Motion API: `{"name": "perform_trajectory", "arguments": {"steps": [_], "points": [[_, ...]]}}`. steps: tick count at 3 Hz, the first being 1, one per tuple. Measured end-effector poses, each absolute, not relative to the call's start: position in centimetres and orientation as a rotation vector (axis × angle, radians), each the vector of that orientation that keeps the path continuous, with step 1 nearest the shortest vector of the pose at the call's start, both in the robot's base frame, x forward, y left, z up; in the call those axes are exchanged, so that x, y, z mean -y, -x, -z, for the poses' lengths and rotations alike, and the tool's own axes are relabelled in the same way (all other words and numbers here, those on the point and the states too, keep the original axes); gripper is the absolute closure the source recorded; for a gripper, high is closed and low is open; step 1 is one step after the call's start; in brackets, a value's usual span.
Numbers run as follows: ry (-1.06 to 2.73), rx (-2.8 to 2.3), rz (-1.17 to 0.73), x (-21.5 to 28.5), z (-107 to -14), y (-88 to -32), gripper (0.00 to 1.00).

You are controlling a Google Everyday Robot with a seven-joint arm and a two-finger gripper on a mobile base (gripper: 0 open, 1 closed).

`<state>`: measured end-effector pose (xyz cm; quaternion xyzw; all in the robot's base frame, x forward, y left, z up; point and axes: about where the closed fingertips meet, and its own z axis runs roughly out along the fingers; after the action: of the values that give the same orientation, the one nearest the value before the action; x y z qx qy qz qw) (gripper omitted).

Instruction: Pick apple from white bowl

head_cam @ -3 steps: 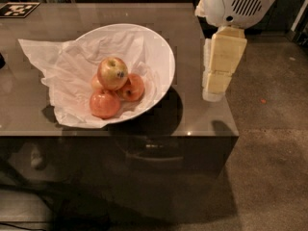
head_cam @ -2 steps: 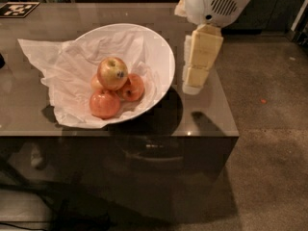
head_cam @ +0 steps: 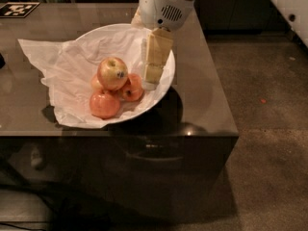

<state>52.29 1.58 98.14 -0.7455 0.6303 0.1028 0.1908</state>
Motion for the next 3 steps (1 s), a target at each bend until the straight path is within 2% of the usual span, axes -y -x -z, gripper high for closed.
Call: {"name": "perform_trajectory", "arguments": {"steps": [3], "points": [[2.106, -1.711, -0.350, -4.1, -96.0, -53.9, 0.00]]}}
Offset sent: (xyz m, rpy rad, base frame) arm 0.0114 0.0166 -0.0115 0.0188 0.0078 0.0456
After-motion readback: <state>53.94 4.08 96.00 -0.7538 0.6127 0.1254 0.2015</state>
